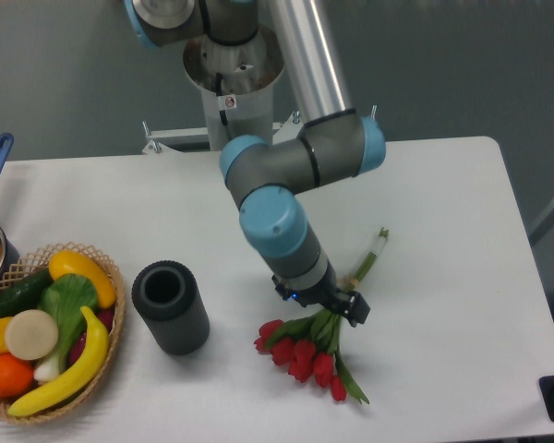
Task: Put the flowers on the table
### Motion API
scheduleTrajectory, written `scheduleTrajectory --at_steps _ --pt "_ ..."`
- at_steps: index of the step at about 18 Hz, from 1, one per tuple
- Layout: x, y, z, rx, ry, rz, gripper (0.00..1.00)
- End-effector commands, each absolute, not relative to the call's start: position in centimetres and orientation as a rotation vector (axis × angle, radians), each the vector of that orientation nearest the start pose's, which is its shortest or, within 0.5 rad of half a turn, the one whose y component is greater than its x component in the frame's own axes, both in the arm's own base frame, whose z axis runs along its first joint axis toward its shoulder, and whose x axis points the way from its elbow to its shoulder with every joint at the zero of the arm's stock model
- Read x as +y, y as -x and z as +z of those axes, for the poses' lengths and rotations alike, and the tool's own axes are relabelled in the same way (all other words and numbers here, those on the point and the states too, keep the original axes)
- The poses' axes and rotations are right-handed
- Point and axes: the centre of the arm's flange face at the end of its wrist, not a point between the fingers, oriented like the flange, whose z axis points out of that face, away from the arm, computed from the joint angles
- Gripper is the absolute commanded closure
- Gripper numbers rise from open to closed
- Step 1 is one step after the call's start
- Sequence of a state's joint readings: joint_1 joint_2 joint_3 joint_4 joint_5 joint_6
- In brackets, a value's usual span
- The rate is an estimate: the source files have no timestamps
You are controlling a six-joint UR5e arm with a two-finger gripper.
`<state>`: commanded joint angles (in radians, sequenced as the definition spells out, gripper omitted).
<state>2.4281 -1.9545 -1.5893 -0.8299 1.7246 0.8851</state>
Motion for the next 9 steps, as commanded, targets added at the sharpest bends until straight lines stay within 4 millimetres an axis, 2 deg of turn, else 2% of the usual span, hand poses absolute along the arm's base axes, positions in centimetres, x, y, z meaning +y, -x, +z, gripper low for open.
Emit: scheduleTrajectory --at_steps 3,4,5,7,9 --pt "49.5 42.3 37.4 -0.045 2.908 0.504 0.00" --pt "48.3 42.6 39.5 -0.065 2.864 0.499 0.00" --pt "47.2 43.2 40.6 -0.079 2.835 0.479 0.00" --pt "45.7 43.6 42.1 -0.084 2.758 0.419 0.00" --pt "44.1 43.6 43.5 -0.015 2.747 0.416 0.00"
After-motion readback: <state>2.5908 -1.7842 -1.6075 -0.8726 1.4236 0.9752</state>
